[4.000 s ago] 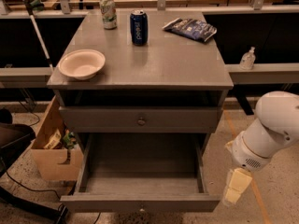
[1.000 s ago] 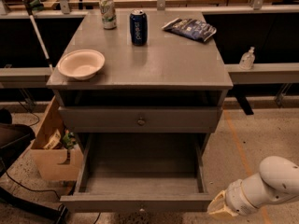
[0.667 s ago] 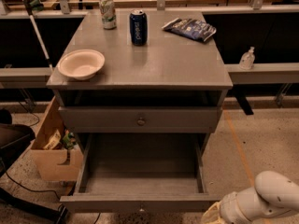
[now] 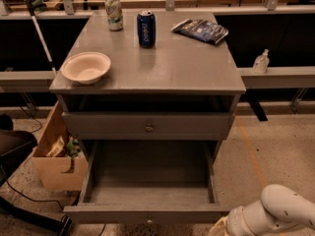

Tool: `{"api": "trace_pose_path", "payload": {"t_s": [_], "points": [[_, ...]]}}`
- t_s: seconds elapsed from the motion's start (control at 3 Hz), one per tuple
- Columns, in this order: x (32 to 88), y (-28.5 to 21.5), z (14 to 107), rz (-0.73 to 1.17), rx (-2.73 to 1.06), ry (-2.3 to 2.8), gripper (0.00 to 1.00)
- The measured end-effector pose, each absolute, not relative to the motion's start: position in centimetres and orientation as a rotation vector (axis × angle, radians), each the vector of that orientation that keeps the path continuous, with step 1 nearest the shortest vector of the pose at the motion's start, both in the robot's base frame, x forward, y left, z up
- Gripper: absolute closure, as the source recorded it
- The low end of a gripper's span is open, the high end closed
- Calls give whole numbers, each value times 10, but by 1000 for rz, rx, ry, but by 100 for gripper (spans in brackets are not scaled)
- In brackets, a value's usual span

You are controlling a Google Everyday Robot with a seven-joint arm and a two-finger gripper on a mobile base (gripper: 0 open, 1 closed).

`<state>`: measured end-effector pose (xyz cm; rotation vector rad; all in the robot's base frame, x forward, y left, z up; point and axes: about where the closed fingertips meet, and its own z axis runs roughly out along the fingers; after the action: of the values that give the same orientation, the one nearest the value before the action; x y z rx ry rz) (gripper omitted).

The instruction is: Close middle drawer

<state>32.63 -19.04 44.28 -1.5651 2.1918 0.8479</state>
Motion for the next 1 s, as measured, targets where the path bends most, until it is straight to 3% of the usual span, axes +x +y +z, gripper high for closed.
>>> {"api": "trace_pose_path", "payload": {"t_s": [1.0], "points": [[316,-109,362,648,-1773,2018,100]]}}
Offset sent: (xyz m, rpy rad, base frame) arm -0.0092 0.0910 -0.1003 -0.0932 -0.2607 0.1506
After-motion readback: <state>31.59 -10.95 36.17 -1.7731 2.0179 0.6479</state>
